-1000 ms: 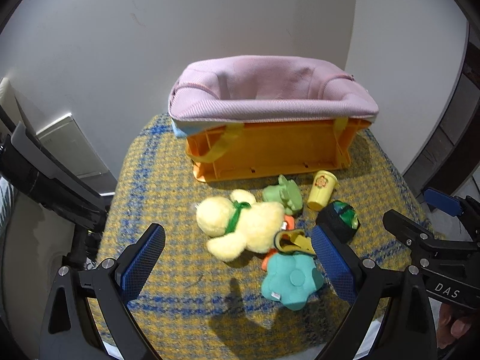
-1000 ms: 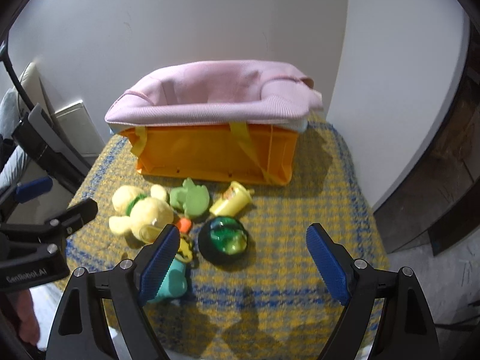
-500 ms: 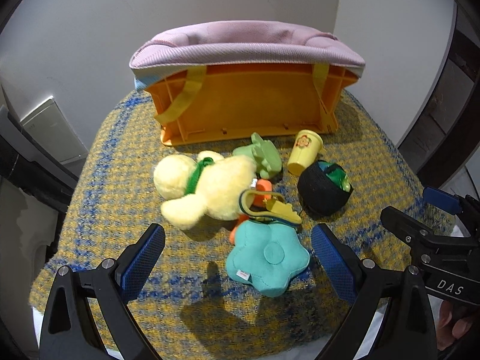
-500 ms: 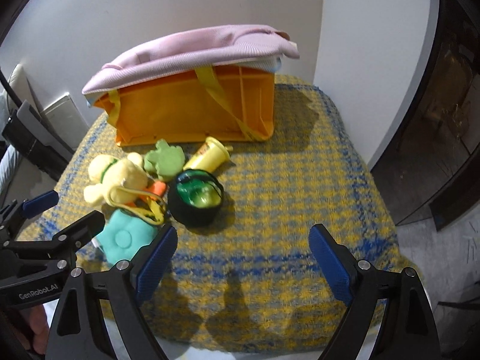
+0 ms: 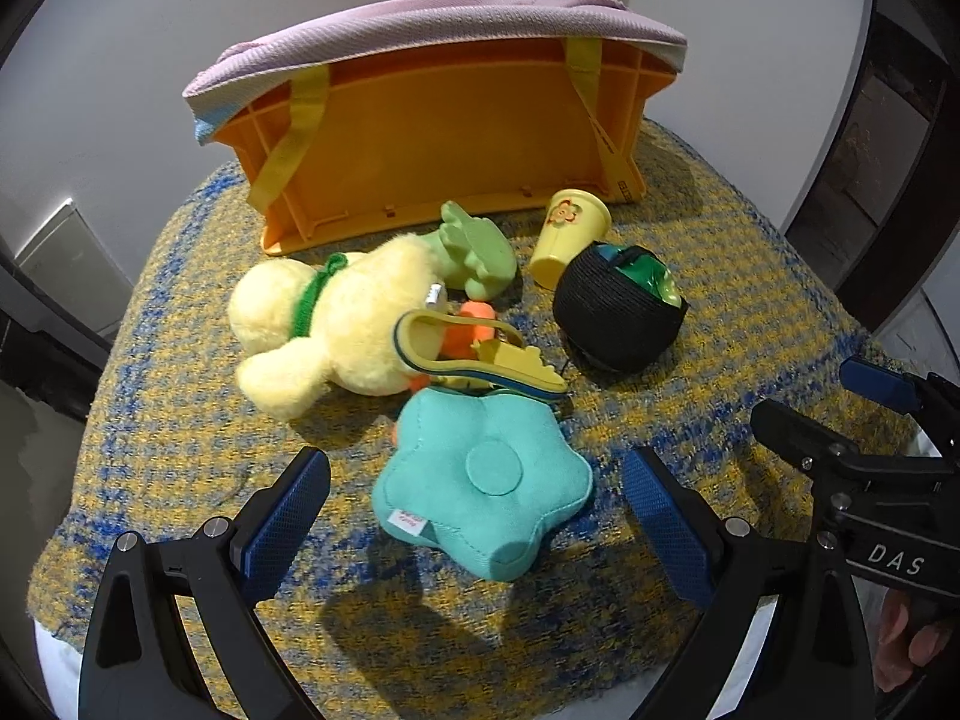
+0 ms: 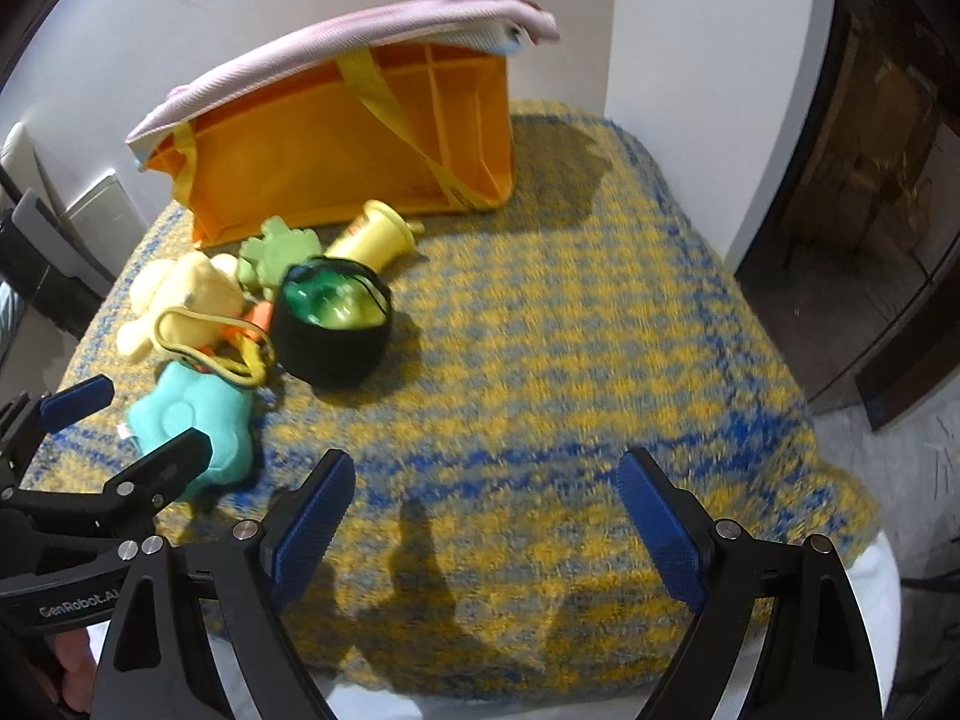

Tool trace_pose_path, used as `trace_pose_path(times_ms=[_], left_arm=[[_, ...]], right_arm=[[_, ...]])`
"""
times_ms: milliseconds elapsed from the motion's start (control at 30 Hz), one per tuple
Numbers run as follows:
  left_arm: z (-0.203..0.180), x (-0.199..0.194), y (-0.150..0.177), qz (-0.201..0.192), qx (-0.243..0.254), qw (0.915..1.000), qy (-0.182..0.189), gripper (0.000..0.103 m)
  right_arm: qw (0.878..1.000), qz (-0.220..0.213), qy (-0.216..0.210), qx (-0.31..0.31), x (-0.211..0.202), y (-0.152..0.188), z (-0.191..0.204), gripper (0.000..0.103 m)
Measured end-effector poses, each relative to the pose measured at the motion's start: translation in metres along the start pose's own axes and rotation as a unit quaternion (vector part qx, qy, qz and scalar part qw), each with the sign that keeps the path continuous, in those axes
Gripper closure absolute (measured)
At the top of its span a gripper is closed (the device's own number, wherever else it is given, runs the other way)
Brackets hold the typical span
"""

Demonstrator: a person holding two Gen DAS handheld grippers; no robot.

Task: Organize objects
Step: 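Grasp the teal star cushion with the left tool while the right tool grasps the black-green ball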

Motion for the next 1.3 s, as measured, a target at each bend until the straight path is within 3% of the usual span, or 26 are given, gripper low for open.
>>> trace_pose_path(times_ms=[500, 567, 633, 667, 867, 1300], left_arm=[[-0.005, 0.025, 0.013, 0.022, -0.002, 0.9997, 0.013, 0.004], [-0.005, 0.026, 0.014, 0.021, -0.004, 0.9996, 0.017, 0.01], [-0.003, 0.029, 0.014, 0.02, -0.009, 0.9995, 0.023, 0.022], [-0.001, 0.03, 0.014, 0.019, -0.011, 0.9995, 0.023, 0.022], [0.007, 0.025, 0.017, -0.004, -0.023, 0.9993, 0.03, 0.025], [0.038, -0.002, 0.041, -0.016, -0.05, 0.9985, 0.016, 0.025]], right_arm=[[1.0, 0.001, 0.003, 0.025, 0.011, 0.003, -0.01, 0.014], [1.0, 0.0, 0.004, 0.024, 0.011, 0.003, -0.01, 0.014], [1.0, 0.0, 0.004, 0.023, 0.012, 0.003, -0.009, 0.014], [1.0, 0.0, 0.003, 0.023, 0.012, 0.003, -0.009, 0.014], [1.0, -0.001, 0.005, 0.021, 0.013, 0.003, -0.007, 0.014], [0.999, -0.029, -0.004, -0.02, 0.002, 0.0, 0.014, 0.014]])
Point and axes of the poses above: each gripper's, at about its wrist camera, not at the fingertips, and x roughly the way its jaws point, z to its left, y to its underside, the point moved 7 cm from there along x, roughly the way its jaws point, and after that the axes turned 3 degrees about -y, right-handed, at the moved point
